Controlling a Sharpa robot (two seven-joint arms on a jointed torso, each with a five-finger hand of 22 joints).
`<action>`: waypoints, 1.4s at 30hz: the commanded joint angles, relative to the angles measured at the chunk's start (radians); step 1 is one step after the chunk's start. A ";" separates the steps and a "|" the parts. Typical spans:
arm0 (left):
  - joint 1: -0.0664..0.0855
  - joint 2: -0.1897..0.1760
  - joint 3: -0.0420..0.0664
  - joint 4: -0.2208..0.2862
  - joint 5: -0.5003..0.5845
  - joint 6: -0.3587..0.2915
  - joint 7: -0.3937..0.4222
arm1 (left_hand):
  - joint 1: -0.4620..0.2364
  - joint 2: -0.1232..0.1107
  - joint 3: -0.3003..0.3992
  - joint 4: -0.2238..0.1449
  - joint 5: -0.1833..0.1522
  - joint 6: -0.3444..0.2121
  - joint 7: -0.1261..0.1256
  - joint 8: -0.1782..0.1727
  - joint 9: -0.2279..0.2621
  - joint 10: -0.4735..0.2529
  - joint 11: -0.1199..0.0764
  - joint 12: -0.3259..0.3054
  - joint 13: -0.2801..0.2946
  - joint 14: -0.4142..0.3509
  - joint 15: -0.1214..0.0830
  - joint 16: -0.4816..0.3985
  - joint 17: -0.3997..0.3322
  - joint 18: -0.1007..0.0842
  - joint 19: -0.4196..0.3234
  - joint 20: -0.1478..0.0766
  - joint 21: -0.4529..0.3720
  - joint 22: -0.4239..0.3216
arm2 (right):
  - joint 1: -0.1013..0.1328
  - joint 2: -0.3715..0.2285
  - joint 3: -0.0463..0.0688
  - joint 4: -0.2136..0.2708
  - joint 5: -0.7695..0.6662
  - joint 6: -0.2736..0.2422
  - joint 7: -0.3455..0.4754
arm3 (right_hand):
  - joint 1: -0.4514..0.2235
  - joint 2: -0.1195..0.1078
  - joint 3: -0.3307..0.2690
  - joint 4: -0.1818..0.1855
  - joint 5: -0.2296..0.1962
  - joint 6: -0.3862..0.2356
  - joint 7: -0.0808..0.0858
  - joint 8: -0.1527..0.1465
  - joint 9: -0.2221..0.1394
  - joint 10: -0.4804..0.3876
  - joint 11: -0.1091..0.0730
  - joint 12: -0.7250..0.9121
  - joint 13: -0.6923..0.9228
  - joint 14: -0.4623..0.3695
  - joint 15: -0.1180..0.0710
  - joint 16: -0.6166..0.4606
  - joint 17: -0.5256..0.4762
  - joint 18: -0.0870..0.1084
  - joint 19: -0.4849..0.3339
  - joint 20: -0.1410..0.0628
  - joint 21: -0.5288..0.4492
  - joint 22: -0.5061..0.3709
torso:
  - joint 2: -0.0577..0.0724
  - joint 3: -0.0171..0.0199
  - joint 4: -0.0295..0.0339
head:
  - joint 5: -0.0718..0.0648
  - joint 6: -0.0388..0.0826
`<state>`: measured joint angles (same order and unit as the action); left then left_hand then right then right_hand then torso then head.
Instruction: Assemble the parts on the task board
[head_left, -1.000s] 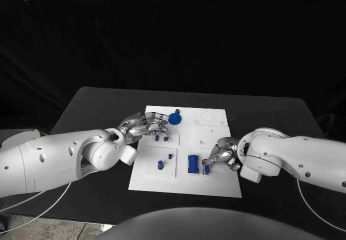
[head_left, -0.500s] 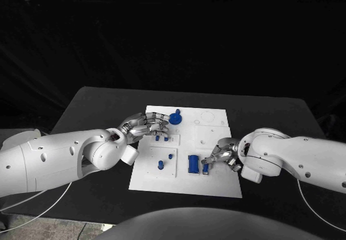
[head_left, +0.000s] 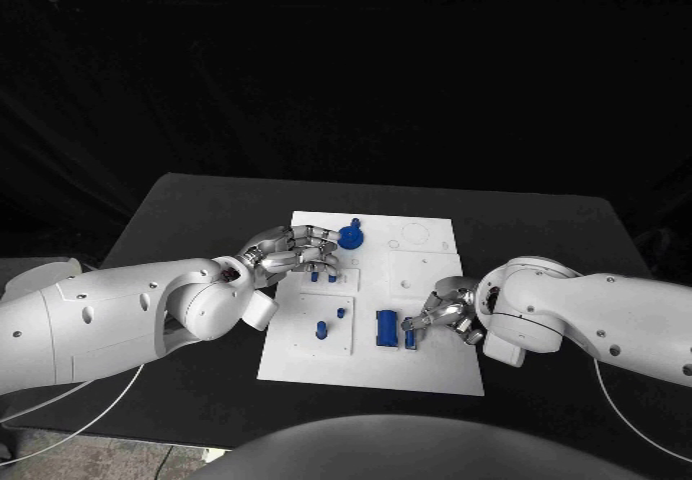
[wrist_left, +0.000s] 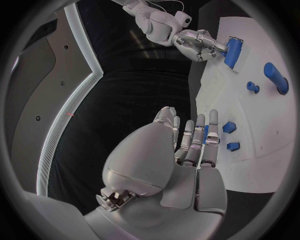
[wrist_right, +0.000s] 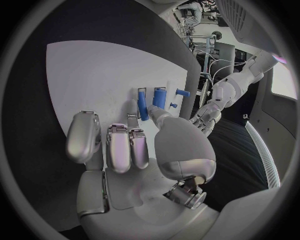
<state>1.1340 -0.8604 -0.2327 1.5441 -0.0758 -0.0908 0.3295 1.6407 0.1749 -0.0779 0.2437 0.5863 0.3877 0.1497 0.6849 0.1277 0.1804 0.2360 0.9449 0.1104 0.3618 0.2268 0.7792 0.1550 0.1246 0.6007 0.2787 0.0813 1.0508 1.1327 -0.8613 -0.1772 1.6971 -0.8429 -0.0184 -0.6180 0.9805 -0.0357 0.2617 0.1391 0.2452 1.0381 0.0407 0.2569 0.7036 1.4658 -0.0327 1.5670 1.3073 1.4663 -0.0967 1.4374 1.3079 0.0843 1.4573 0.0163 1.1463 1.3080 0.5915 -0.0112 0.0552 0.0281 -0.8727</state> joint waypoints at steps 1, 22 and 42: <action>-0.001 0.001 0.001 0.001 0.002 0.023 0.004 | 0.009 0.001 0.006 -0.003 0.003 0.007 0.058 -0.006 -0.001 0.005 0.000 -0.006 -0.001 0.008 0.001 0.003 -0.001 -0.008 -0.001 -0.009 0.002 0.001 | -0.001 -0.002 0.000 0.004 -0.015 0.006 -0.002 | 0.001 -0.006 -0.014 0.002 -0.020 0.007 0.004 0.001 -0.001 0.105 0.006 0.004 0.263 0.070 0.008 0.001 0.080 -0.002 -0.003 0.004 -0.005 0.153 | 0.000 0.0000 0.0002 | 0.001 0.000; -0.001 -0.003 0.001 0.004 0.002 0.020 0.009 | 0.010 0.001 0.008 -0.004 0.004 0.008 0.060 -0.007 -0.002 0.007 0.000 -0.007 -0.002 0.011 0.003 0.004 -0.001 -0.009 -0.001 -0.009 0.003 0.003 | 0.011 -0.127 0.000 0.105 -0.134 -0.257 0.329 | -0.016 0.016 -0.069 0.095 -0.021 -0.012 0.015 -0.045 -0.081 0.105 0.013 0.004 0.263 0.079 0.013 0.037 0.123 -0.018 0.023 0.007 0.087 0.175 | -0.001 0.0002 0.0000 | 0.003 0.000; -0.007 -0.002 0.001 0.000 0.002 0.026 0.006 | 0.010 0.001 0.011 -0.004 0.004 0.010 0.062 -0.007 -0.002 0.009 0.001 -0.008 -0.003 0.012 0.003 0.004 -0.002 -0.010 0.000 -0.010 0.004 0.004 | -0.019 -0.099 -0.001 0.071 -0.079 -0.087 0.366 | -0.028 0.070 -0.144 0.152 0.002 -0.036 0.047 -0.155 -0.243 0.105 0.041 0.004 0.263 0.074 0.036 0.028 0.107 -0.015 0.013 0.029 0.079 0.171 | -0.001 -0.0002 0.0003 | 0.004 0.000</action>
<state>1.1298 -0.8644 -0.2326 1.5442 -0.0758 -0.0883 0.3288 1.6407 0.1749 -0.0728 0.2385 0.5863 0.3913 0.1534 0.6849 0.1270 0.1804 0.2361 0.9406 0.1085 0.3654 0.2304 0.7792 0.1542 0.1246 0.6007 0.2787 0.0813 1.0539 1.1160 -0.9623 -0.1781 1.7708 -0.9298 -0.1525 -0.2613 0.9513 0.0279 0.1242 0.2911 0.2462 1.0045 0.0816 0.1077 0.4642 1.4659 -0.0005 1.5670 1.3079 1.4663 -0.0644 1.4715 1.3075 0.0843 1.4664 0.0397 1.2294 1.3076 0.5919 -0.0113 0.0555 0.0323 -0.8727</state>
